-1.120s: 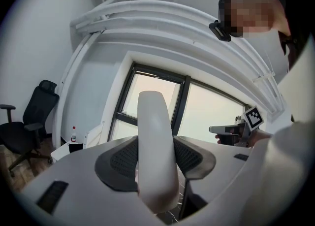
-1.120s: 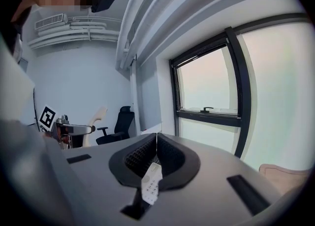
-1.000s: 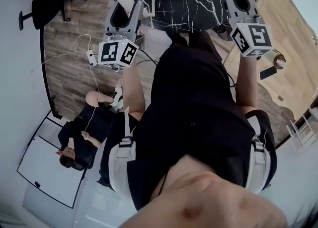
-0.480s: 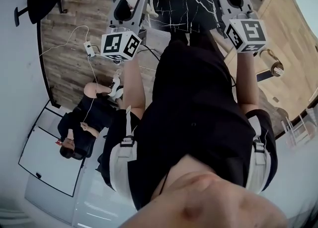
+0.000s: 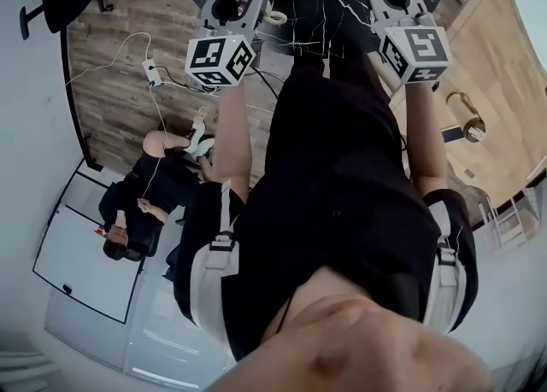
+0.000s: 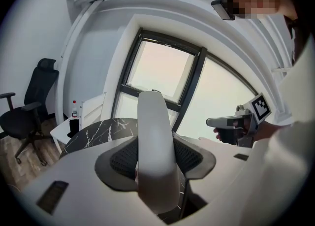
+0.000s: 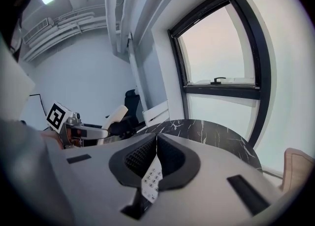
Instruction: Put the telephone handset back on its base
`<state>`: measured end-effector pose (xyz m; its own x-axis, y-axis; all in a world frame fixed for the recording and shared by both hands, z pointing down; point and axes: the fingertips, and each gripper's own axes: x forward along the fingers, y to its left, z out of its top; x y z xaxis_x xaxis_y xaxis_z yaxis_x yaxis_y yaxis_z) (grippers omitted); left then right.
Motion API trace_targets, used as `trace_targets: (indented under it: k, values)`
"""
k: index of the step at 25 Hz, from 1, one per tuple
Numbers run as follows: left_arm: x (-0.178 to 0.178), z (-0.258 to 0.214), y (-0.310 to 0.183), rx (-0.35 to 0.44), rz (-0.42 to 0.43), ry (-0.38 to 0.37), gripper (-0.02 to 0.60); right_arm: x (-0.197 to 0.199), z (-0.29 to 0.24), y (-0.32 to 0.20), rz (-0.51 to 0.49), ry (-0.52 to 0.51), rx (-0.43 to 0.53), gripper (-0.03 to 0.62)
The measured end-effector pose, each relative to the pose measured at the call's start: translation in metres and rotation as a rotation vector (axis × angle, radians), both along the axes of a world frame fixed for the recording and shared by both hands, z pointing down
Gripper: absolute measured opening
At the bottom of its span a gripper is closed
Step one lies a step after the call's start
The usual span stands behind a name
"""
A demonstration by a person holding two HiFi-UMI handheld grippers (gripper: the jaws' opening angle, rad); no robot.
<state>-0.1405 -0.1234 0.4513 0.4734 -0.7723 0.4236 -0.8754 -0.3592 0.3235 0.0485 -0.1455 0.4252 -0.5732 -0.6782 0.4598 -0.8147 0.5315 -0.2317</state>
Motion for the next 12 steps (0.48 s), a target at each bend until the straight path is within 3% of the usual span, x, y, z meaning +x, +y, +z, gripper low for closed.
trace_targets:
  k: [12]
  values:
    - [0.020, 0.075, -0.013, -0.151, 0.018, -0.026, 0.229, -0.003, 0.034, -0.016, -0.029, -0.006, -0.070, 0.031]
